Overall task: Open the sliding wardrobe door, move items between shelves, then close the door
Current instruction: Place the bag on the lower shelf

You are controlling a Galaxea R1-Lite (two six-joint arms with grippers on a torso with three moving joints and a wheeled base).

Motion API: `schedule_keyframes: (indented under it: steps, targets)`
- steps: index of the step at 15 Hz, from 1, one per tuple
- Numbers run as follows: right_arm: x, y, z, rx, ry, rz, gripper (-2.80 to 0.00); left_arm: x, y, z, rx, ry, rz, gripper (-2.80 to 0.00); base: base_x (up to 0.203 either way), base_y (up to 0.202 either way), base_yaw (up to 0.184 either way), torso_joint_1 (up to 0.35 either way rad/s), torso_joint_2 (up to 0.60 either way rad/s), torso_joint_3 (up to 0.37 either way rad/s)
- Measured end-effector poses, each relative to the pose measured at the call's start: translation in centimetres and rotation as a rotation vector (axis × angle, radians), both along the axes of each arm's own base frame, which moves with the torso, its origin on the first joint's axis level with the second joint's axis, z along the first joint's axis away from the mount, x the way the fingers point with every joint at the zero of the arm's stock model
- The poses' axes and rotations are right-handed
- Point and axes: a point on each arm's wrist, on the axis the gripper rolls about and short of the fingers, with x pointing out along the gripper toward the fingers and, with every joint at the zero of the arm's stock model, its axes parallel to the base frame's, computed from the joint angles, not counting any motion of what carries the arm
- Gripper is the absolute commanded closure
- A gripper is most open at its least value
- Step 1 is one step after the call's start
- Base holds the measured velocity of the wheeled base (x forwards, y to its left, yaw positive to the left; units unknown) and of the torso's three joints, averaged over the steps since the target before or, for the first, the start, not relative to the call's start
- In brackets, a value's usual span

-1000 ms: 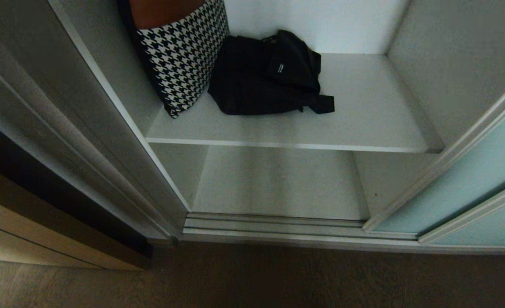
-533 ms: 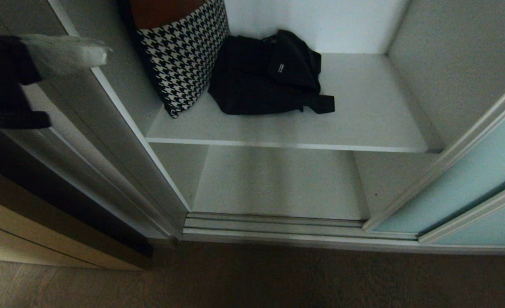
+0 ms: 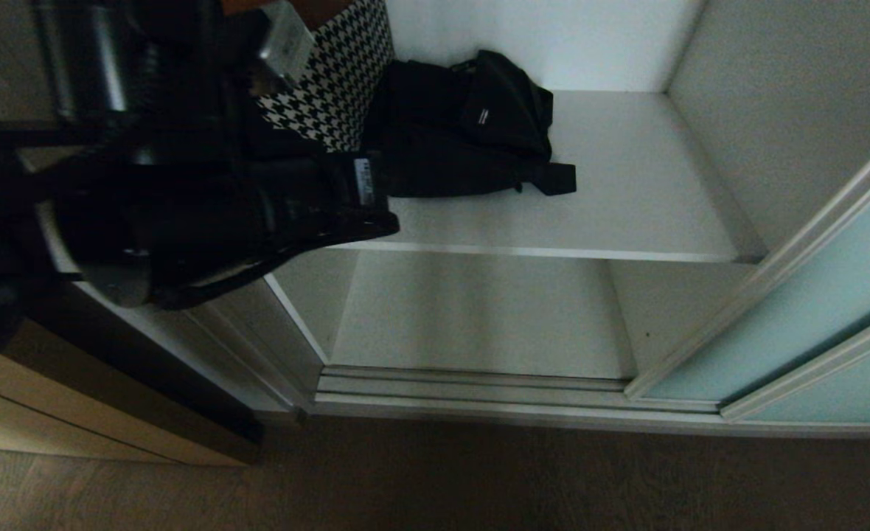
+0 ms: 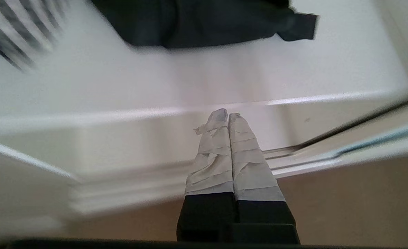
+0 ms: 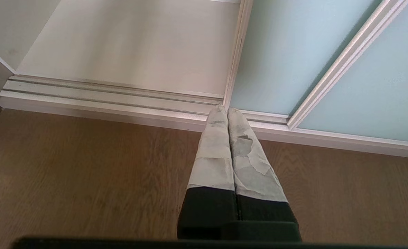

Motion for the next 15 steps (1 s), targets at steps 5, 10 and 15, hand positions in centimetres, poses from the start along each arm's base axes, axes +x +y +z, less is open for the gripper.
schedule_keyframes:
  steps: [5, 10, 15]
  targets:
    - [0.0, 0.0, 0.0, 0.000, 0.000, 0.000, 0.00, 4.9, -4.9, -2.1, -0.269, 0.122, 0.176, 0.00, 0.000, 0.000, 0.000, 0.000, 0.00, 0.000]
    - [0.0, 0.0, 0.0, 0.000, 0.000, 0.000, 0.00, 8.6, -6.6, -4.6, -0.367, 0.175, 0.242, 0.00, 0.000, 0.000, 0.000, 0.000, 0.00, 0.000]
    - [0.0, 0.0, 0.0, 0.000, 0.000, 0.000, 0.00, 10.8, -6.3, -3.3, -0.450, 0.124, 0.290, -2.80, 0.000, 0.000, 0.000, 0.000, 0.00, 0.000]
